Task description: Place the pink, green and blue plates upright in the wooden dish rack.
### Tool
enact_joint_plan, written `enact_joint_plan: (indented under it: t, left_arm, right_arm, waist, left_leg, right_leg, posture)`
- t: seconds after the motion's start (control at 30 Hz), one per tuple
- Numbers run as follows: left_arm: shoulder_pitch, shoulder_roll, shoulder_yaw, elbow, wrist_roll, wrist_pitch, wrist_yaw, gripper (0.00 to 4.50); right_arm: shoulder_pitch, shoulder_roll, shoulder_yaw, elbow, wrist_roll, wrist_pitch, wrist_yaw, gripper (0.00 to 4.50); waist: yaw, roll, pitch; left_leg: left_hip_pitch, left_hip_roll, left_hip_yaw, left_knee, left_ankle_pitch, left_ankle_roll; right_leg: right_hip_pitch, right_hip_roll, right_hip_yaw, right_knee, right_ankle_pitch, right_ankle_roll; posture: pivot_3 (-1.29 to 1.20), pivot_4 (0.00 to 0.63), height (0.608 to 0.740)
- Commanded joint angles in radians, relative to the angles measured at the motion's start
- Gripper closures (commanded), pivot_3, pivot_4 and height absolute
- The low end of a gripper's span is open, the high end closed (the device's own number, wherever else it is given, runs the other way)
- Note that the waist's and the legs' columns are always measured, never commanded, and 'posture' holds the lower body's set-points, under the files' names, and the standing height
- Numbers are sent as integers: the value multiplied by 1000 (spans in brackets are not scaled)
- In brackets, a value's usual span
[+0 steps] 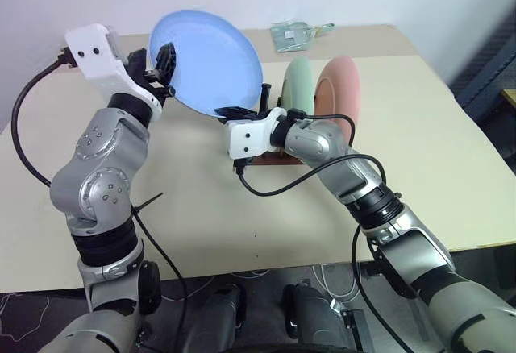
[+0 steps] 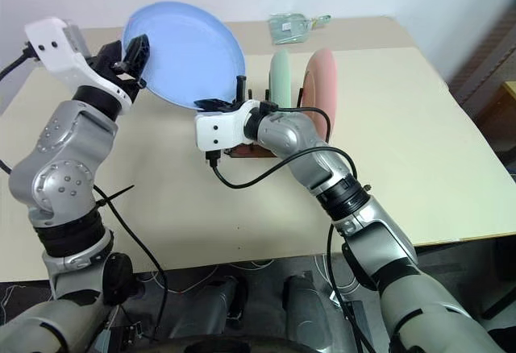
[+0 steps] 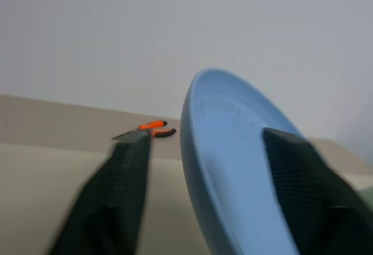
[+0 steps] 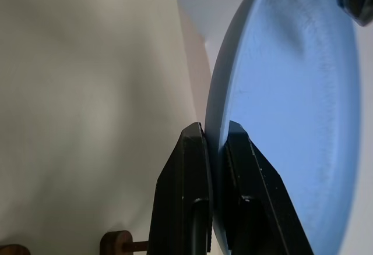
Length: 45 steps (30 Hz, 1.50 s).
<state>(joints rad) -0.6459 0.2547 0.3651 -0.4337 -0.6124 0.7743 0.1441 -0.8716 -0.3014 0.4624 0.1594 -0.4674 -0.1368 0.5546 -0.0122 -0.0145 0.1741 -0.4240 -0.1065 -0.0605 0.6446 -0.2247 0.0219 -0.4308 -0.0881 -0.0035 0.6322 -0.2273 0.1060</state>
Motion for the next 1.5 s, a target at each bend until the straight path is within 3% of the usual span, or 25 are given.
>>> enact_joint_plan:
  t: [0.03,0.2,0.33,0.5,0.67,1.13,1.5]
  left_arm:
    - [-40,28,116,-2,-9,-96,18,436]
    - [80,196,136,53,124,-213,-85,436]
    - [267,271,63,107,240,-330,-210,436]
    - [469,230,-131,90,353,-476,-324,436]
    - [583,165,-287,112,432,-609,-404,436]
    - [639,151,-348,104,467,-682,-518,436]
    - [663,151,-370,77,475,-674,-573,436]
  right_arm:
    - [-15,14,-18,-50,-14,-17,-32,4500]
    - [3,65,-121,-106,125,34,-41,4500]
    - [58,134,-242,-256,393,161,20,4500]
    - [155,211,-352,-494,725,501,20,4500]
    - [260,289,-421,-633,942,757,-108,4500]
    - [352,315,-433,-719,1067,925,-319,4500]
    - [299,333,-468,-578,1109,1005,-392,4500]
  waist:
    - [-2,0,0]
    - [-7,0,0]
    - [2,0,0]
    - [7,1,0]
    - [0,2,0]
    - [-1,3,0]
    - [-1,3,-1]
  left_leg:
    - [0,0,0,0,0,0]
    - [0,0,0,-2,0,-1]
    - [0,0,0,-2,0,-1]
    - [0,-1,-2,-2,-2,-1]
    - [0,0,-2,-3,-6,4]
    - [0,1,-2,-8,-3,4]
    - [0,1,-2,-8,-3,5]
  right_leg:
    - [0,0,0,0,0,0]
    - [-2,1,1,1,0,0]
    - [-2,1,2,0,0,-1]
    - [-3,0,2,-1,0,-1]
    - [-4,-1,3,0,1,-2]
    - [-8,0,5,0,2,-3]
    - [-9,0,5,0,2,-4]
  posture:
    - [0,150,740]
    - [0,150,740]
    - [0,150,740]
    - [0,150,740]
    - [0,150,740]
    - [0,150,740]
    - [0,150,740]
